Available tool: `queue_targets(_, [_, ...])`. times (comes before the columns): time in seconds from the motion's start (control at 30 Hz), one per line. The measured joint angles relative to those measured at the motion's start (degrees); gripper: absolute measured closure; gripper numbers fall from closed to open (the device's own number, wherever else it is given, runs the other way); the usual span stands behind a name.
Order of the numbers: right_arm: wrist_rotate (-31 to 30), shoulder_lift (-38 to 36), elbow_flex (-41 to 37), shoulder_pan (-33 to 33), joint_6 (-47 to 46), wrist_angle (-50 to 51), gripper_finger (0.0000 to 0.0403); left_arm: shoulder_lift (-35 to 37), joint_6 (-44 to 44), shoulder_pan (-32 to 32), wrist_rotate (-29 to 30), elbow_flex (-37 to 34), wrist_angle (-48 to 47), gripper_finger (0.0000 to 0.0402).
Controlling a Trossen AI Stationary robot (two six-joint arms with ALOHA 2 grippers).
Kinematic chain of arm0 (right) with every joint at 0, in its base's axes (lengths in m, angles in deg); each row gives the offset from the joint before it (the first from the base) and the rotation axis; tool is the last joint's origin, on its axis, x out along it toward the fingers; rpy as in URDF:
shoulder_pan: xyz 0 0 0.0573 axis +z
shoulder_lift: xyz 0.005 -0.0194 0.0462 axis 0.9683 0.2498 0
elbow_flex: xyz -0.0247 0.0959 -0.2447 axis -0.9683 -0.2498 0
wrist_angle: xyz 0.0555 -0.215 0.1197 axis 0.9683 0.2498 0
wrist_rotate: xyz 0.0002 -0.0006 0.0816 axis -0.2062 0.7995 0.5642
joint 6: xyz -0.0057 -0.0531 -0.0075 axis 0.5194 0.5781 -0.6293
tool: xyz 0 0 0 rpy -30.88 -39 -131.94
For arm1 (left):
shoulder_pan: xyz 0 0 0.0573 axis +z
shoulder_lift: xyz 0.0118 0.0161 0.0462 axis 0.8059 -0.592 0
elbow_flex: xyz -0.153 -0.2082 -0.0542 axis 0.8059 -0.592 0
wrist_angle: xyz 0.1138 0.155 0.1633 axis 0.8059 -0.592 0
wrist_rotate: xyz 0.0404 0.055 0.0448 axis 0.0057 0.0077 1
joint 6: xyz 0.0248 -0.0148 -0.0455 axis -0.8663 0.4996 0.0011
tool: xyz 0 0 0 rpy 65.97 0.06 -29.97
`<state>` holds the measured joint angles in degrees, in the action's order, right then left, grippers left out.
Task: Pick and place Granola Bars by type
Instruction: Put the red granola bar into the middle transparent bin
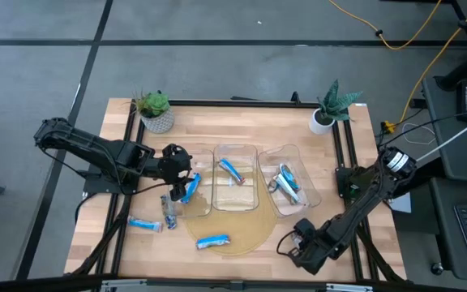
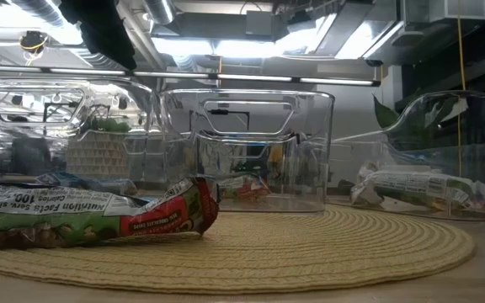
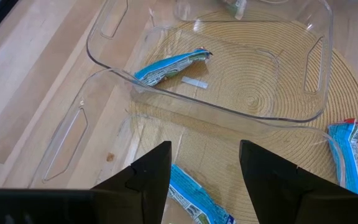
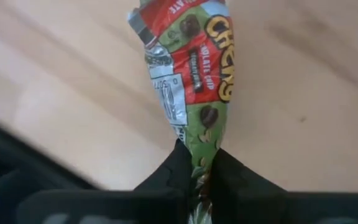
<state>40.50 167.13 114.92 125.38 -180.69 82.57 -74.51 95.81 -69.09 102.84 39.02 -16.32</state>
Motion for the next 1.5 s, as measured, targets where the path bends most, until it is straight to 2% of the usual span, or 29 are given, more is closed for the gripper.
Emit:
queue_targets(0.3, [-0.2, -0.1, 7.1, 1.5, 0.4, 4.0, 0.0377, 0.0, -0.1, 0.0, 0.0, 0.0, 0.0, 0.0221])
queue_targets(0.53, [-3.5, -0.1, 13.7, 1.5, 3.6, 10.3, 0.0367, 0.0, -0.1, 0.0, 0.0, 0.0, 0.0, 0.0221])
queue_targets(0.77, [-6.3, -0.2, 20.5, 1.4, 7.2, 16.8, 0.0382, 0.0, -0.1, 0.0, 0.0, 0.0, 0.0, 0.0221])
queue_targets(0.93, [-7.8, -0.2, 25.0, 0.6, 9.7, 21.1, 0.0366, 0.0, -0.2, 0.0, 0.2, 0.0, 0.0, 0.0221])
queue_targets(1.27, [-9.8, -0.2, 33.6, -4.5, 23.2, 28.1, 0.0385, 0.0, -0.1, 0.0, 0.3, 0.0, 0.0, 0.0221])
queue_targets(1.5, [-9.8, -0.2, 38.3, -10.2, 35.7, 30.6, 0.0362, 0.0, -0.1, 0.0, 0.3, 0.0, 0.0, 0.0221])
